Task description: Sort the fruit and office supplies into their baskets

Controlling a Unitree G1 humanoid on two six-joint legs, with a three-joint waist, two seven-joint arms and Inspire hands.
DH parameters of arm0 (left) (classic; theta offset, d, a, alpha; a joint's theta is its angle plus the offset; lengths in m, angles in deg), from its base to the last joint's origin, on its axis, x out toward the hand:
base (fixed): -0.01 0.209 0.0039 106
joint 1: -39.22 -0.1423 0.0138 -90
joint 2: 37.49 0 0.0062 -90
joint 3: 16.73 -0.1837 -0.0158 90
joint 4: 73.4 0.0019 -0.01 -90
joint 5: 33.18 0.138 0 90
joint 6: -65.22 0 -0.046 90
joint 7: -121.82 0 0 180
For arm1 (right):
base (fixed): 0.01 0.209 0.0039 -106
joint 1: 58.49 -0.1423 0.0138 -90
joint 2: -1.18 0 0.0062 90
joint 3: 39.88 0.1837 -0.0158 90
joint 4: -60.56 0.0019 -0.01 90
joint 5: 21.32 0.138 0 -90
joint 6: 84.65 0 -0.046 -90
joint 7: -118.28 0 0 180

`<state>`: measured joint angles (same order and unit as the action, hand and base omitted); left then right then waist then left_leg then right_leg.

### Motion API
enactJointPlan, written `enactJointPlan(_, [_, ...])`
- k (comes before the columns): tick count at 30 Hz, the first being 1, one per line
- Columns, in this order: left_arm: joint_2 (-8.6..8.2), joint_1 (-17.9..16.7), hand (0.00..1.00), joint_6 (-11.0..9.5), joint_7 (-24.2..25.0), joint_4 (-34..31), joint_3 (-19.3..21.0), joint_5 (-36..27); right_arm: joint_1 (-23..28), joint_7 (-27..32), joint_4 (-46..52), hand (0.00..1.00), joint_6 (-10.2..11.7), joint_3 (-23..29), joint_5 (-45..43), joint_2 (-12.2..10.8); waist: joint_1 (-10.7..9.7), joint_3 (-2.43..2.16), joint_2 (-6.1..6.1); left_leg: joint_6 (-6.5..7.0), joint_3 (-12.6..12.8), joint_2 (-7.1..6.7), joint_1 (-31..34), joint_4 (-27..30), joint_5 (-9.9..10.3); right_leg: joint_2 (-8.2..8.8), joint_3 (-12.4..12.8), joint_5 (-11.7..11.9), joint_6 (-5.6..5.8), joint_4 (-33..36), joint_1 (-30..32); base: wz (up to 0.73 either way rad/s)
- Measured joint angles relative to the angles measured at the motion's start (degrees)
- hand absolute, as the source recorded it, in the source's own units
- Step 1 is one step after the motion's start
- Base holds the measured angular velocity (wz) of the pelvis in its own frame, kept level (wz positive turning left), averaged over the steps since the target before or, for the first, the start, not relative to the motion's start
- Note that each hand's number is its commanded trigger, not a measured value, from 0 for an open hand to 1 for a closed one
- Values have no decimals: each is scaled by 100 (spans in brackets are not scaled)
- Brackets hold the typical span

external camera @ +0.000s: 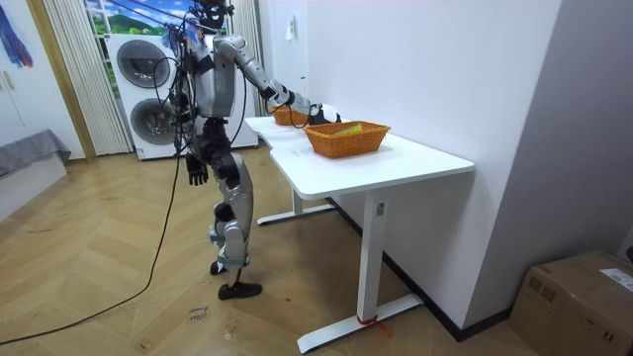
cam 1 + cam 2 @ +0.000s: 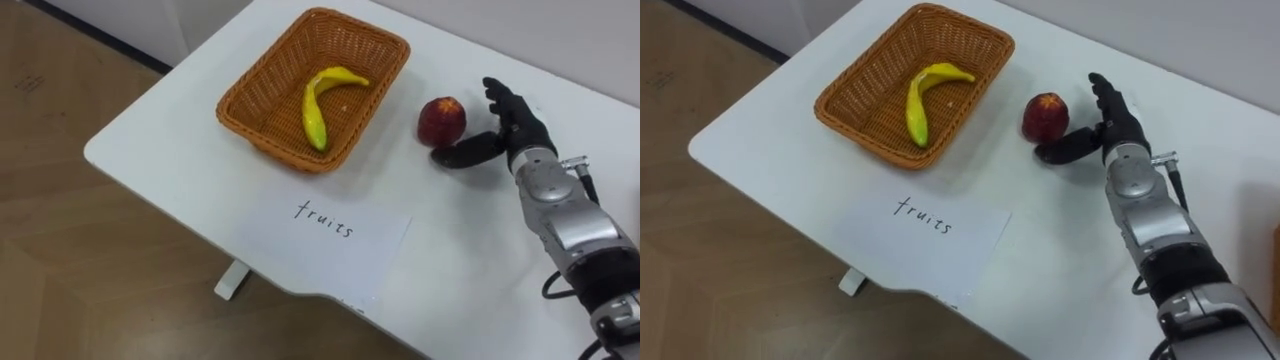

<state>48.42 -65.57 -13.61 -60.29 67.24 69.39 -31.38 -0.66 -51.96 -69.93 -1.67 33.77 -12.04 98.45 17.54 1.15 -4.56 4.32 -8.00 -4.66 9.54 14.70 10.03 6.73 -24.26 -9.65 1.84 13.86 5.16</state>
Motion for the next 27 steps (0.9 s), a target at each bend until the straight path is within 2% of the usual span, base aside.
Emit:
enactJointPlan(11, [30,65,0,-1,11,-6,-89,-3,-5,-5,0,0,3,-54,40,-61,4,-4,-60,0,10,6,-4,21,0,-4,4,2,-4,0,2,0])
enactJointPlan(22, [34,73,0,-39,-67,-7,-117,-1,-18,-123,0,0,10,-64,-225,-98,25,-1,-56,-2,36,13,16,66,1,-3,-6,11,-17,9,24,-1])
enactJointPlan(27, [59,75,0,-42,-128,-4,-153,-1,-56,-184,11,0,109,-171,-469,-95,29,-4,-56,-12,55,30,82,100,-5,-13,-21,31,-36,23,95,-2])
